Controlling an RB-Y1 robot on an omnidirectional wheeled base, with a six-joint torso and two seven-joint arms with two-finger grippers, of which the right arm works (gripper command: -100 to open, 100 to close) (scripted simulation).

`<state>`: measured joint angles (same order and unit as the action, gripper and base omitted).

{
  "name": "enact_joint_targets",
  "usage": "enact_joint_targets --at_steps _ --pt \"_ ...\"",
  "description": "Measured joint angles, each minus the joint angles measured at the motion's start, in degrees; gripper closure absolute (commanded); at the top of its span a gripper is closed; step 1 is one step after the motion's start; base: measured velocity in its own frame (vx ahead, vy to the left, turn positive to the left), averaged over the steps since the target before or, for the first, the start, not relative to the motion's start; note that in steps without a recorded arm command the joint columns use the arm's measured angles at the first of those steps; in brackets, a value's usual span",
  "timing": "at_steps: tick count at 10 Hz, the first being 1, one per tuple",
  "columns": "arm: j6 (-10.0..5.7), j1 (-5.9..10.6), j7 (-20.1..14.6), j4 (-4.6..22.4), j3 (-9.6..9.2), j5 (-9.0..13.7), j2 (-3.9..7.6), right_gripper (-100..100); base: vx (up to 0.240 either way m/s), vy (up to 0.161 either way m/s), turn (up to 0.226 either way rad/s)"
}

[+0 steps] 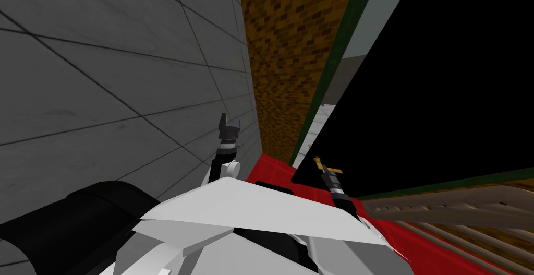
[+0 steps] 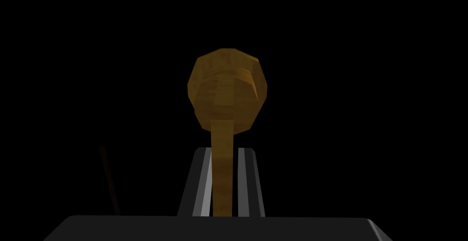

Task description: Pull the door open

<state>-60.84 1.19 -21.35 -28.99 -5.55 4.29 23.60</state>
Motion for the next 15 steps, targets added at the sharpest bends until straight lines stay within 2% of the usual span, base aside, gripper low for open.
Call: enact_joint_targets --at_steps 2,3,4,5,6,7,8,9,11,14,15 --pt "-2.60 -0.83 -1.3 1.5 -0.51 -0.1 1.18 100 -0.257 -0.080 0.244" --pt "-3.48 -2.04 -2.0 1.1 -0.72 -0.1 1.95 100 -0.215 -0.072 0.192" --pt "-4.32 -2.49 -2.6 1.5 -1.03 -0.2 2.47 100 -0.093 -0.026 0.028" --pt "-4.44 -2.67 -2.8 1.7 -1.17 -0.2 2.42 100 -0.173 -0.076 0.233" --pt "-4.73 -3.72 -2.9 1.0 -1.18 -0.1 2.82 100 -0.203 -0.099 0.188" --pt "-5.53 -3.95 -3.1 1.3 -1.34 -0.1 3.03 100 -0.157 -0.094 0.133" --pt "-6.58 -4.15 -3.4 1.9 -1.62 -0.2 3.17 100 -0.189 -0.072 0.194" --pt "-8.37 -3.62 -3.7 4.0 -1.84 -0.2 3.30 100 -0.220 -0.074 0.190" --pt "-9.46 -6.02 -4.2 2.2 -2.11 -0.1 4.20 100 -0.189 -0.086 0.156" --pt "-13.51 -6.20 -4.9 5.8 -2.81 -0.3 4.64 100 -0.154 -0.061 0.114" --pt "-13.72 -6.32 -5.0 5.9 -2.96 -0.4 4.52 100 -0.172 -0.073 0.189"
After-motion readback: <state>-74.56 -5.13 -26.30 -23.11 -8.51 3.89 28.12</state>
